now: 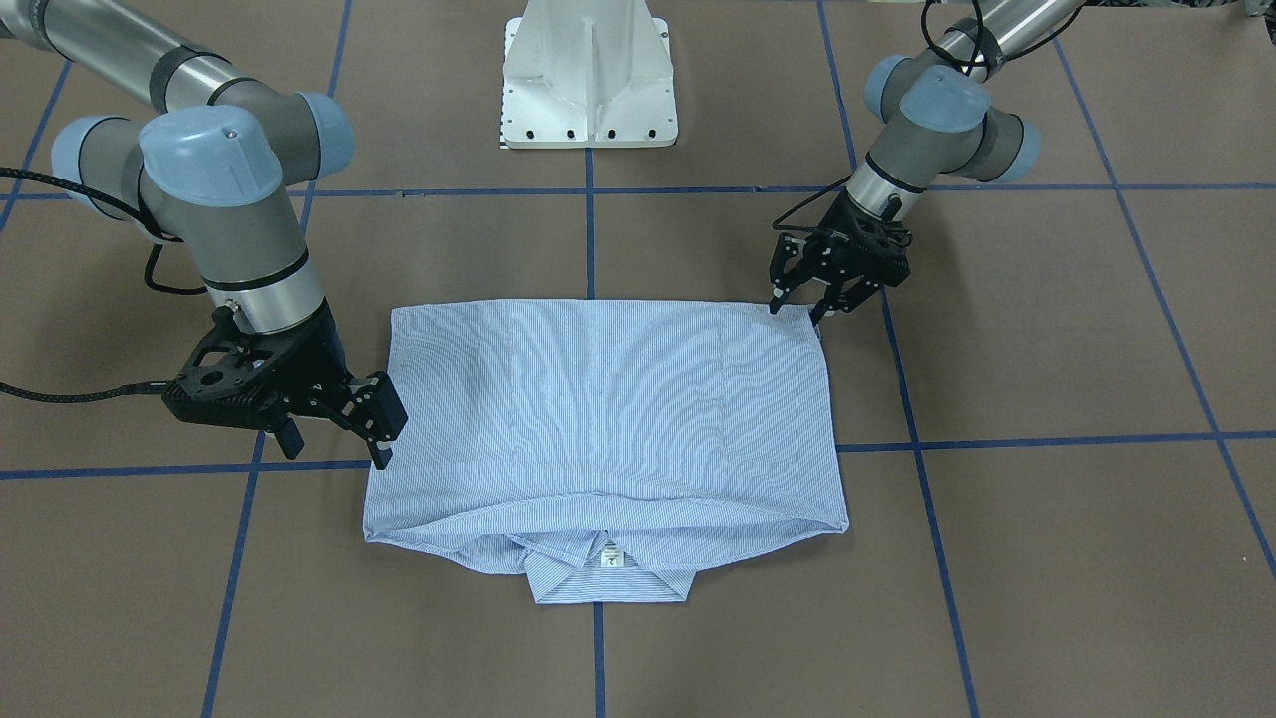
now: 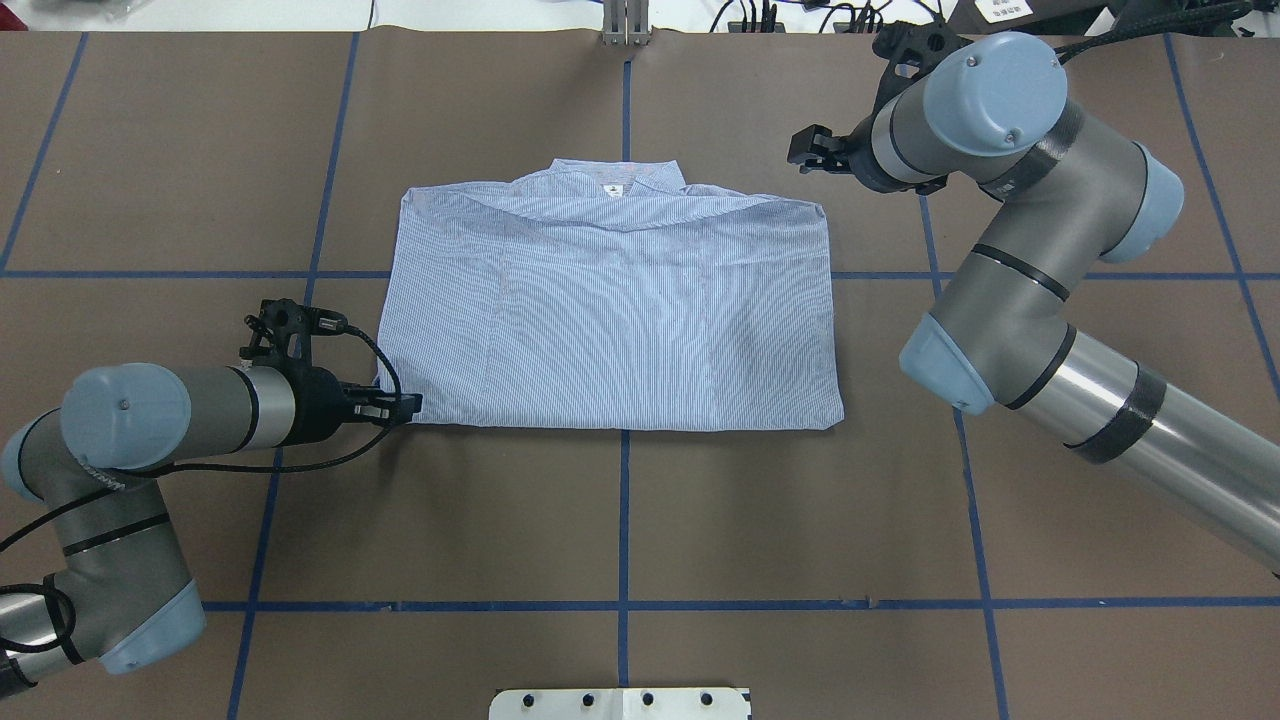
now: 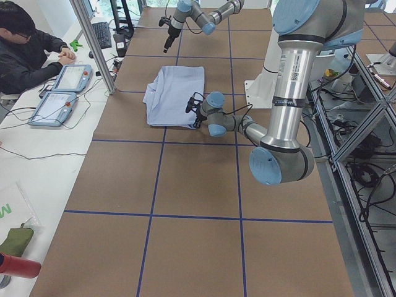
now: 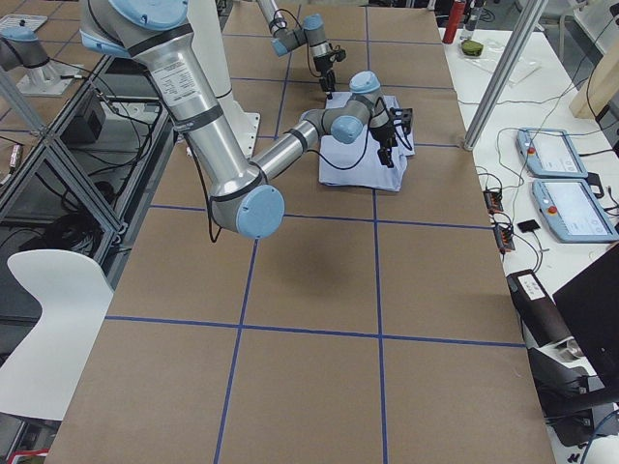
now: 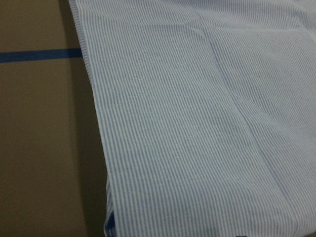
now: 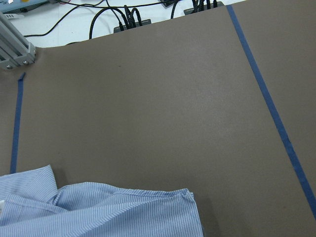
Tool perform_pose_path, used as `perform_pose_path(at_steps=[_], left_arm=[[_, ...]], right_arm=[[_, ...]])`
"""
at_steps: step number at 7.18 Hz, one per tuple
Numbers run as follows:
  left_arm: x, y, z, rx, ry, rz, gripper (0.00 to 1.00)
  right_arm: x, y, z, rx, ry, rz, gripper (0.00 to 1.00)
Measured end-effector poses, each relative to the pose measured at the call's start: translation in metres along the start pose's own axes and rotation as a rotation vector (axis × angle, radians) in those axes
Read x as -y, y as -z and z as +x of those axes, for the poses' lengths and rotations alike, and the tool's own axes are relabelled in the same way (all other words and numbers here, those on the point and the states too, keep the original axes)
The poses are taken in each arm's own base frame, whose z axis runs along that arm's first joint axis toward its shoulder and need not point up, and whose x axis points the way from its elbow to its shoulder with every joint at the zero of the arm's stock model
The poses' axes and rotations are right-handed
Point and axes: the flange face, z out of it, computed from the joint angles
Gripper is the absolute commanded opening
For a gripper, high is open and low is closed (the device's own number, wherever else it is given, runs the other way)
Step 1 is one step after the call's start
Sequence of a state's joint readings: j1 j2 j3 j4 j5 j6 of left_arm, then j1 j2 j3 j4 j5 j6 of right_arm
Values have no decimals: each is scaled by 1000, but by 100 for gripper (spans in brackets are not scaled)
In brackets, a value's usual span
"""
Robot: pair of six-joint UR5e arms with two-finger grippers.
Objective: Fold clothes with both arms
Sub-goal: 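Move the left gripper to the folded shirt's side edge while the right gripper holds back, then grasp the shirt's side edge with the left gripper and drag it farther from the robot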
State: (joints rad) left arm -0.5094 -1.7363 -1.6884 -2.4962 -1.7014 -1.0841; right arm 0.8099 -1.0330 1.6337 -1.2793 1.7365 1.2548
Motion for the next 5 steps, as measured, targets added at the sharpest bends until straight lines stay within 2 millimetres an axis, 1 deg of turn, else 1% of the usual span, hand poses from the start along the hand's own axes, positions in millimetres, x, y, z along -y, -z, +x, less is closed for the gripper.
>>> perform_pose_path(at_steps=[3,4,5], left_arm=[[2,7,-2,-4,-5,3,0],[6,11,-6,0,-15,11,0],[22,17,-16,17,-33,37,0]], right_arm=[[0,0,-1,2,0,0,100],[0,0,-1,2,1,0,100],[0,1,-2,4,1,0,100]])
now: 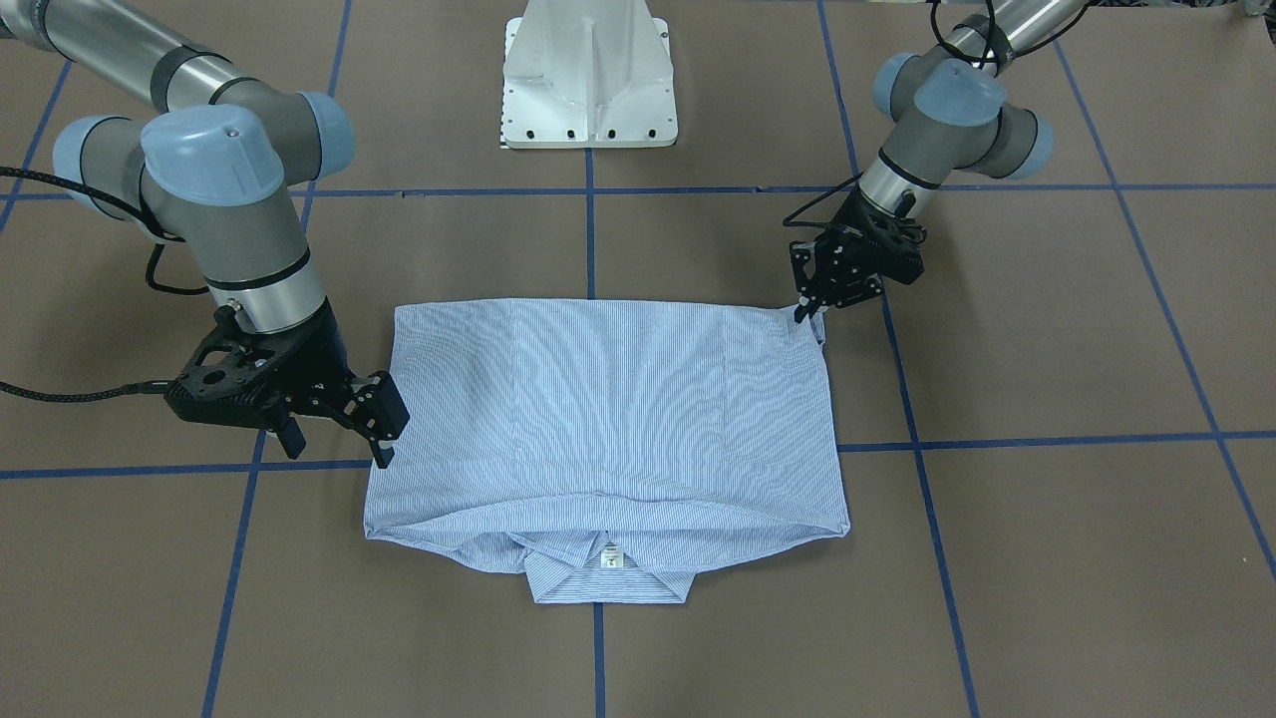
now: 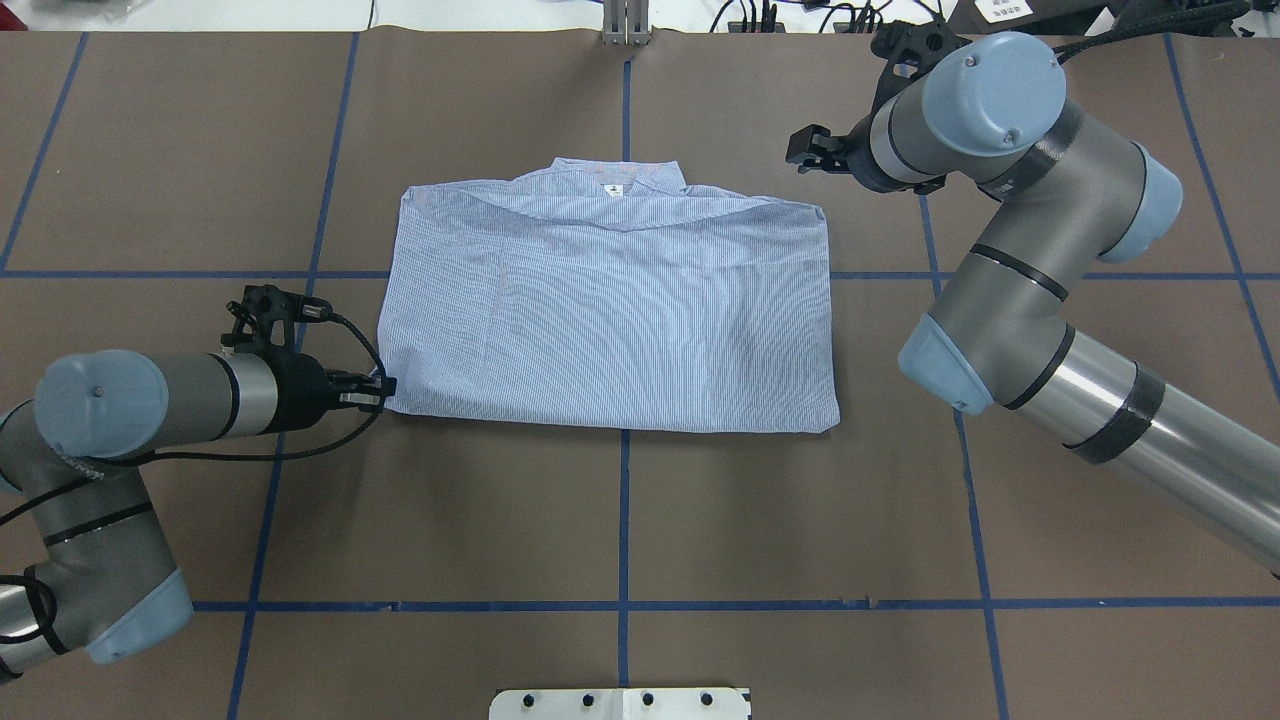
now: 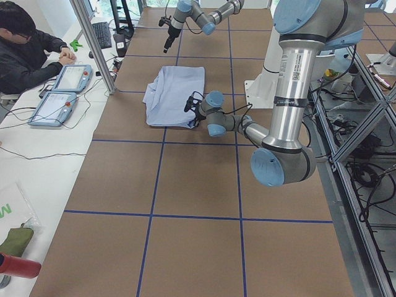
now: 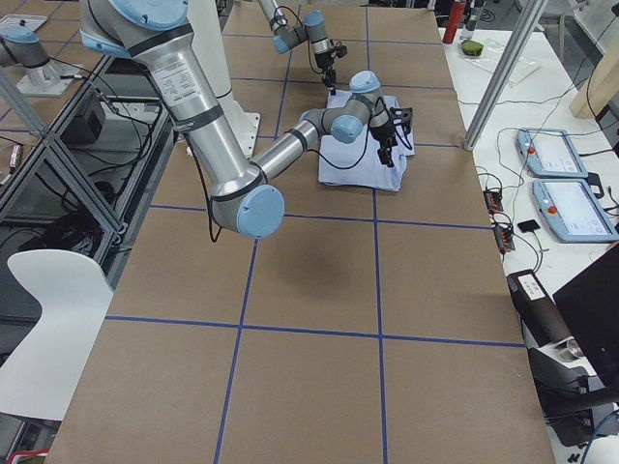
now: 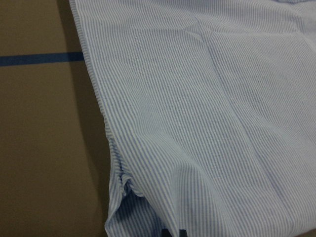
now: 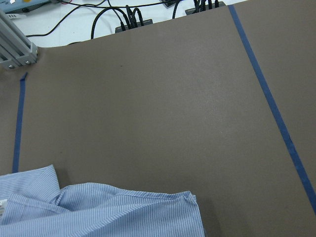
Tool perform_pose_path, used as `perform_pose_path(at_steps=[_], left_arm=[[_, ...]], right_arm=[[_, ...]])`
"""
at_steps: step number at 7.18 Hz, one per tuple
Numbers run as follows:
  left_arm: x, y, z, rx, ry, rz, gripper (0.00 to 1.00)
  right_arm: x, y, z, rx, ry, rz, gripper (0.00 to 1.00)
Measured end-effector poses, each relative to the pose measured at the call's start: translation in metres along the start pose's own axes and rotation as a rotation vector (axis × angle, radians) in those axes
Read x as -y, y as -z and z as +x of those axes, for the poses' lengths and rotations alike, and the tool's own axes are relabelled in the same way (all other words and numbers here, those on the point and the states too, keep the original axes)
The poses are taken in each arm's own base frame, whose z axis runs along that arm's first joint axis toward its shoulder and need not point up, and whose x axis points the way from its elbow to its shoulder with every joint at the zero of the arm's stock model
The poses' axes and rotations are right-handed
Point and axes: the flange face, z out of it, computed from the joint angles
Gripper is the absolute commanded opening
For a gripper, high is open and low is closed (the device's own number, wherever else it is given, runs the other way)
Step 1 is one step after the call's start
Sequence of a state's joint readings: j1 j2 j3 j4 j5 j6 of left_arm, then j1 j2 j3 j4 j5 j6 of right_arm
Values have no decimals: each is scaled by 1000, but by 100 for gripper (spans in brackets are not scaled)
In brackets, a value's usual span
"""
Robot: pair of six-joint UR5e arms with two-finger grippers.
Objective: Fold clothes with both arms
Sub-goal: 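Grasp the shirt's side edge with the left gripper and drag it farther from the robot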
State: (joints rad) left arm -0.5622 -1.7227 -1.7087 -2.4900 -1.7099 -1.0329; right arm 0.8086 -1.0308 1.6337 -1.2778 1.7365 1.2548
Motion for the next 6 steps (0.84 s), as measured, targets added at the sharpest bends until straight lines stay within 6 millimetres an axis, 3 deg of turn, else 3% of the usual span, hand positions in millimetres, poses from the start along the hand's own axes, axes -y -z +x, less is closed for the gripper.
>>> perform_pose_path(at_steps=[2,3,6], left_arm=[[64,3,-40,86,-25,86,0],[108,-10,-53,137,-19,120,0],[246,-62,-60,269,-5,165,0]], right_arm=[[0,0,-1,1,1,0,100],[-1,0,-1,2,1,-1,100],[-1,1,-3,5,1,-1,100]])
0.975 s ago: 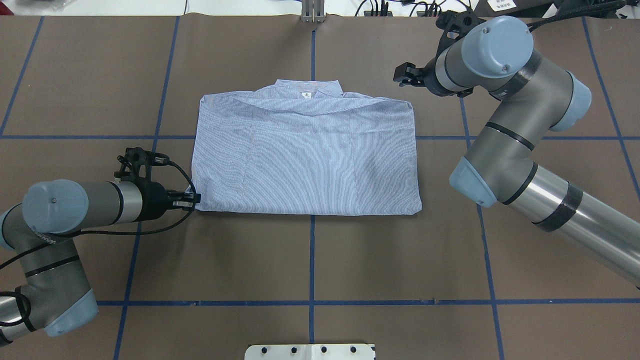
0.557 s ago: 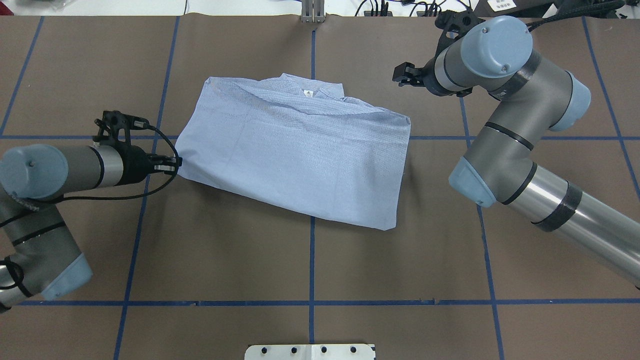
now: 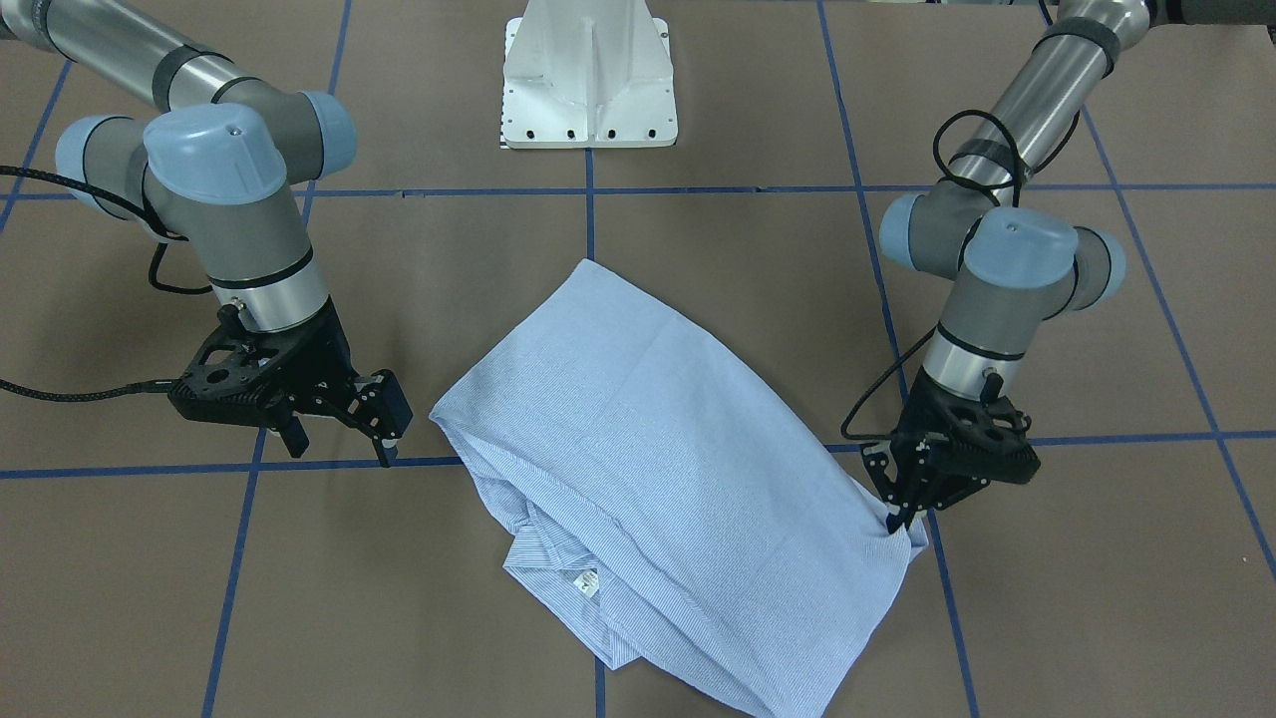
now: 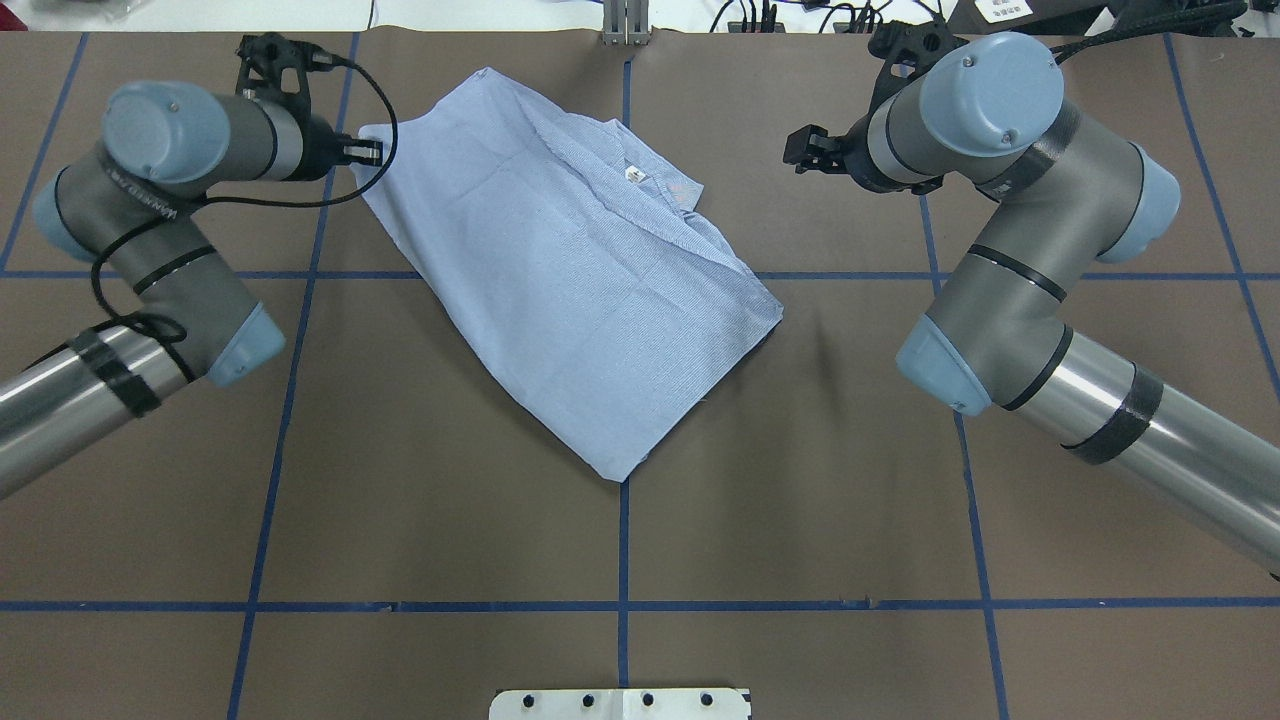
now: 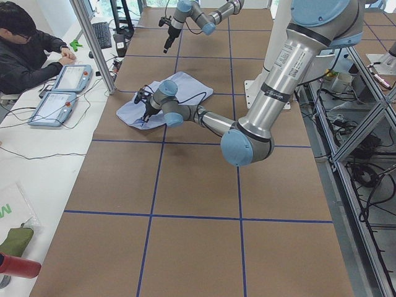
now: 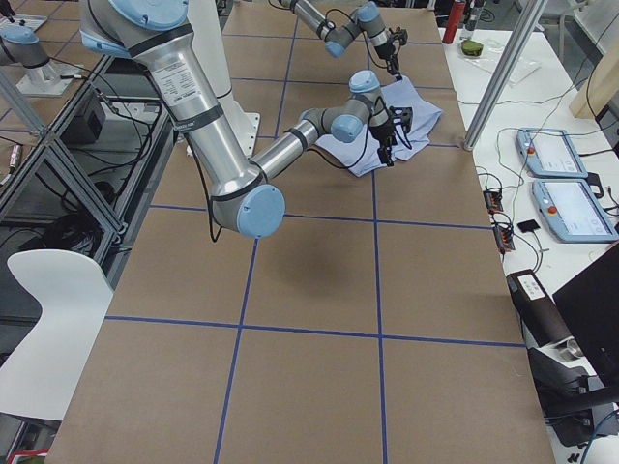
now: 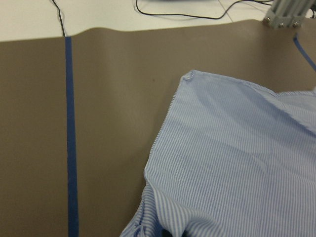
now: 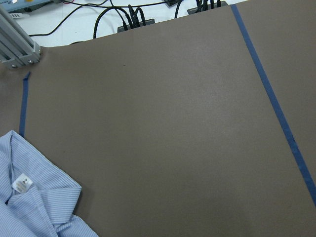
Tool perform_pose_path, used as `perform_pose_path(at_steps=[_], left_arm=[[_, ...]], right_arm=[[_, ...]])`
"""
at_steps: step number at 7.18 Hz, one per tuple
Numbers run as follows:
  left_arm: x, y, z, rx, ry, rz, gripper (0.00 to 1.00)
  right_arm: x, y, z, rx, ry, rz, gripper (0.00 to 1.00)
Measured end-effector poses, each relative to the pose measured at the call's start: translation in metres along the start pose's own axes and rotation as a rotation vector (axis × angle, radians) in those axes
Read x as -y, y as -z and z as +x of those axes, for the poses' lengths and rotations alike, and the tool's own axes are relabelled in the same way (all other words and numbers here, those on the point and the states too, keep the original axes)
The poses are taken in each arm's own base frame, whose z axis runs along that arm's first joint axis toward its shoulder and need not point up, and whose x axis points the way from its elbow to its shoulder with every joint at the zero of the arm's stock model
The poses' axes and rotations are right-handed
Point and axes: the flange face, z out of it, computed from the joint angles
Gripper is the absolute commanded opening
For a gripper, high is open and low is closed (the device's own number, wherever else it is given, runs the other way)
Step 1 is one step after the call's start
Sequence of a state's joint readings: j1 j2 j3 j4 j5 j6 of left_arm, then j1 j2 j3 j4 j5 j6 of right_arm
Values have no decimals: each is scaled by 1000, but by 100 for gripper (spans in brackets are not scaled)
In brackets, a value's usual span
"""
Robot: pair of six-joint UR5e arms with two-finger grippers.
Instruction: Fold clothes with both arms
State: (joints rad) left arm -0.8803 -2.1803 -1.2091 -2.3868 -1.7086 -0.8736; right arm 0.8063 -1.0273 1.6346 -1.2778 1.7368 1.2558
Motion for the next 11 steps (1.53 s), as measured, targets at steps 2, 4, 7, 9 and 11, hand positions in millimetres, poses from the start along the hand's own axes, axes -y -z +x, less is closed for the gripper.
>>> perform_pose_path(at_steps=[2,4,7,9,11], left_arm=[[57,-40,27,42,-11,-5,0],[97,-34,15,3,-67,-10,100],[93,10,-27,-85,-170,-15,100],[81,24,-34,-113,-175,-19,100],[74,26,-39,-119,-174,-20,100]], right_arm=[[-1,2,-3,7,1,-2,100],[-4,3,-8,12,-5,-6,100],[-24,-1,-31,-11,-87,-29,100],[-65,-15,-51,-30,-204,-12,94],[-103,-26,-66,-36,-340,-22,92]])
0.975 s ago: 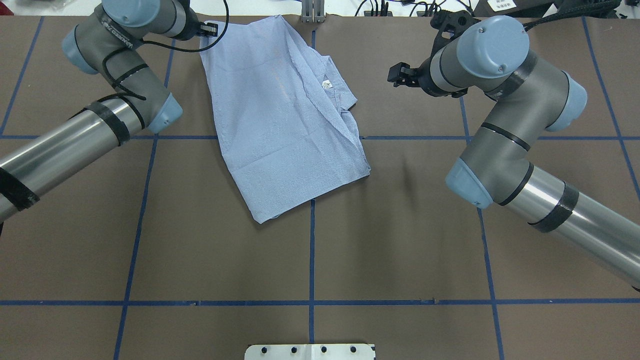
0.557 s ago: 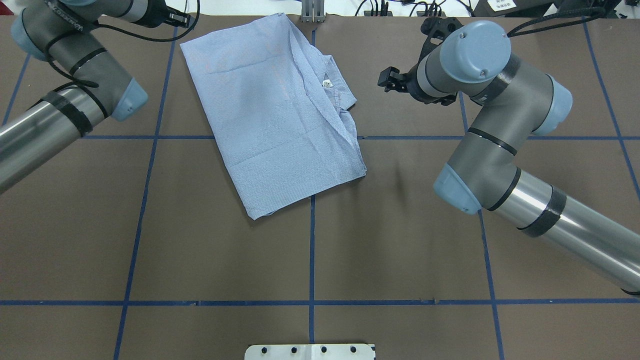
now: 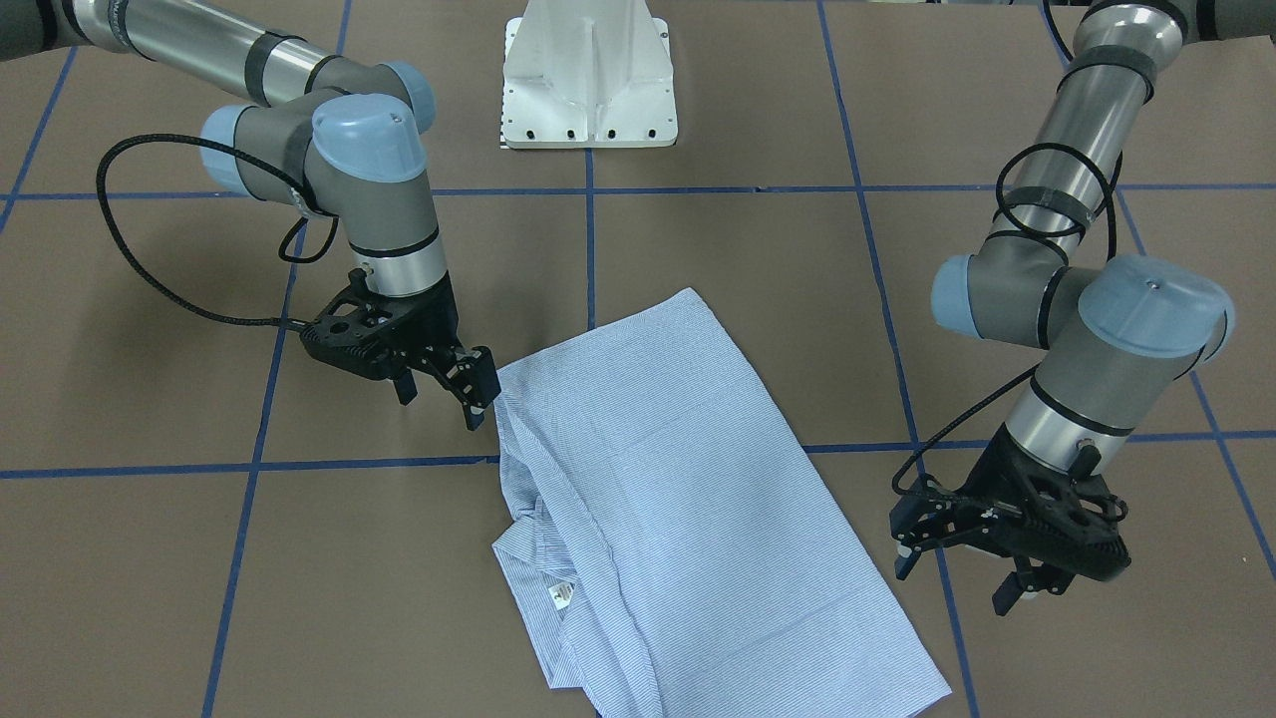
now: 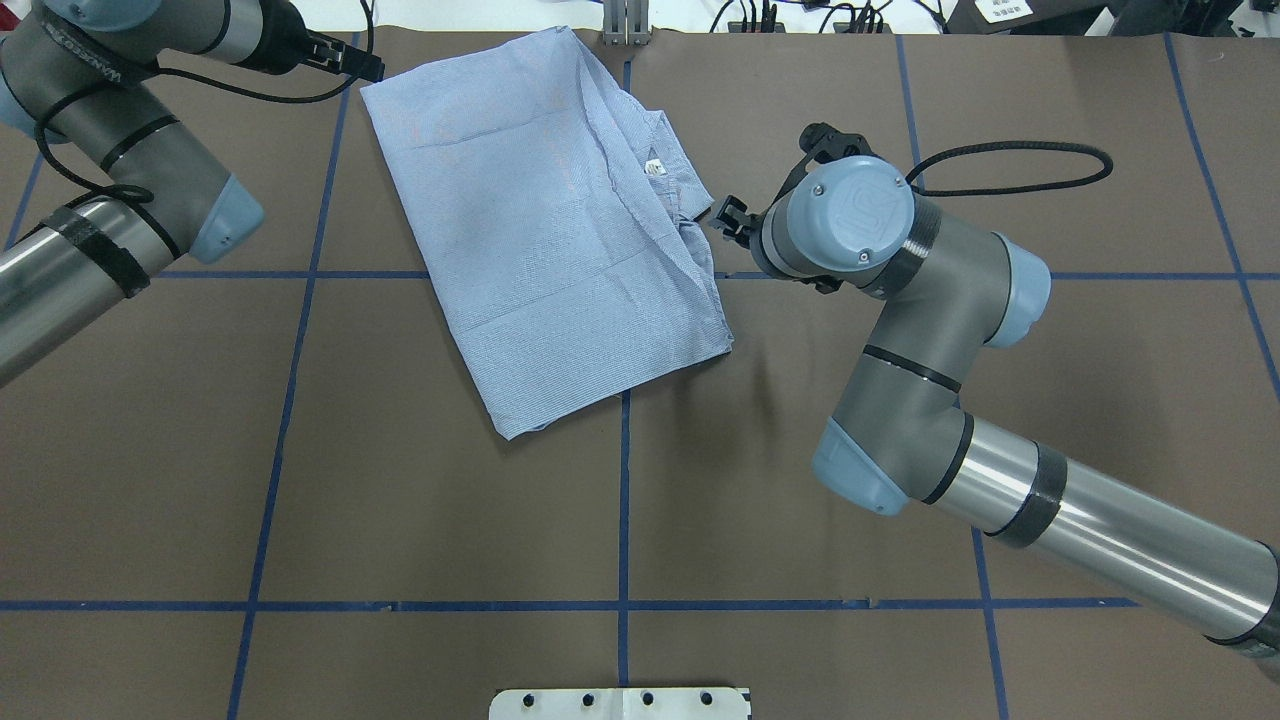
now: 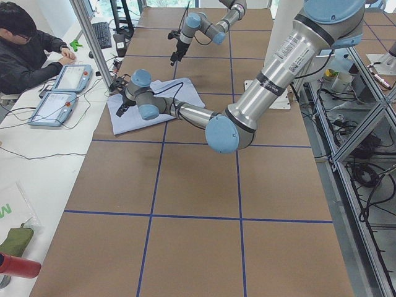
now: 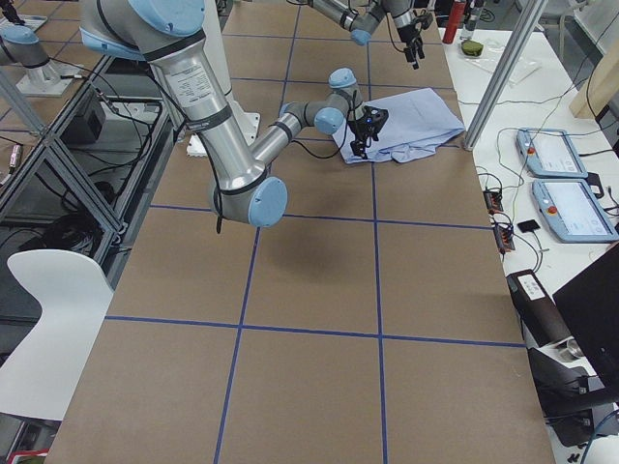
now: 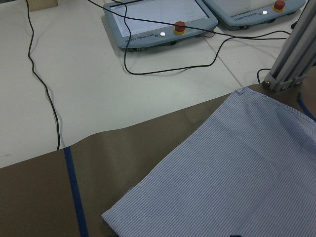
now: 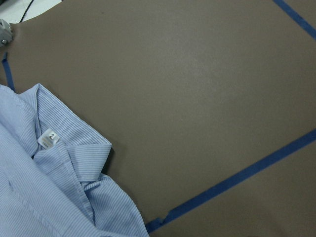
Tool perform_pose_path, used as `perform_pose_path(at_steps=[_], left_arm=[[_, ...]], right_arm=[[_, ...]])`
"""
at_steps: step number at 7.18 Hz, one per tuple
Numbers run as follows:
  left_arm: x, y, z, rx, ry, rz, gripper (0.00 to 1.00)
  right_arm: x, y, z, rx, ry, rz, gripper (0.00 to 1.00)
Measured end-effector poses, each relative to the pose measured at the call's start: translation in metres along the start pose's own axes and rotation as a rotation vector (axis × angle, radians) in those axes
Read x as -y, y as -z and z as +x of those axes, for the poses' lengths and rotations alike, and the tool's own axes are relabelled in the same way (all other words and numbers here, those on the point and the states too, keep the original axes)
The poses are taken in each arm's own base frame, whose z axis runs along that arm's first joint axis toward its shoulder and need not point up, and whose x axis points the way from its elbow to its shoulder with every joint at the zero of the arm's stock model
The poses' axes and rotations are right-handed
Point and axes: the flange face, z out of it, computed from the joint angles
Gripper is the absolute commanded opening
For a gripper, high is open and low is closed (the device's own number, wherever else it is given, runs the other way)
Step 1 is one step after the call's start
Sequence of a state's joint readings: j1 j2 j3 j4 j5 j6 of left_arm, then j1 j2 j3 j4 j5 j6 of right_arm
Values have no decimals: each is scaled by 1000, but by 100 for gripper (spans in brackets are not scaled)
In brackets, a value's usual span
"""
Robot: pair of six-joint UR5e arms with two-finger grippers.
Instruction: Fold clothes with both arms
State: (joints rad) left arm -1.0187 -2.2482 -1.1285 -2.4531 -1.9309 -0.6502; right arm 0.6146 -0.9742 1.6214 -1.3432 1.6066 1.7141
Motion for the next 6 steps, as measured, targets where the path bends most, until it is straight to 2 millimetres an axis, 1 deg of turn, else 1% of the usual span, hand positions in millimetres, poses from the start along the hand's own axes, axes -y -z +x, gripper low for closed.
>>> perform_pose_path(at_steps=[1,2,4,5,6], left_arm=[[-4,-1,-1,-1,1,-3,100],[-9,-3,-3,0,1,-8,100],[-16,-5,-7,3,2,-16,100],[-18,-5,-8,4,4,-19,100],[-21,-6,-10,6,12,-22,100]], right_arm=[[-17,-3,-3,2,-55,1,90],[-28,-9,-10,2,-90,22,89],[-44,-29,-31,-9,-107,61,89],[-52,-37,-32,-22,-98,68,89],[-63,-43,-29,-33,-84,72,89]])
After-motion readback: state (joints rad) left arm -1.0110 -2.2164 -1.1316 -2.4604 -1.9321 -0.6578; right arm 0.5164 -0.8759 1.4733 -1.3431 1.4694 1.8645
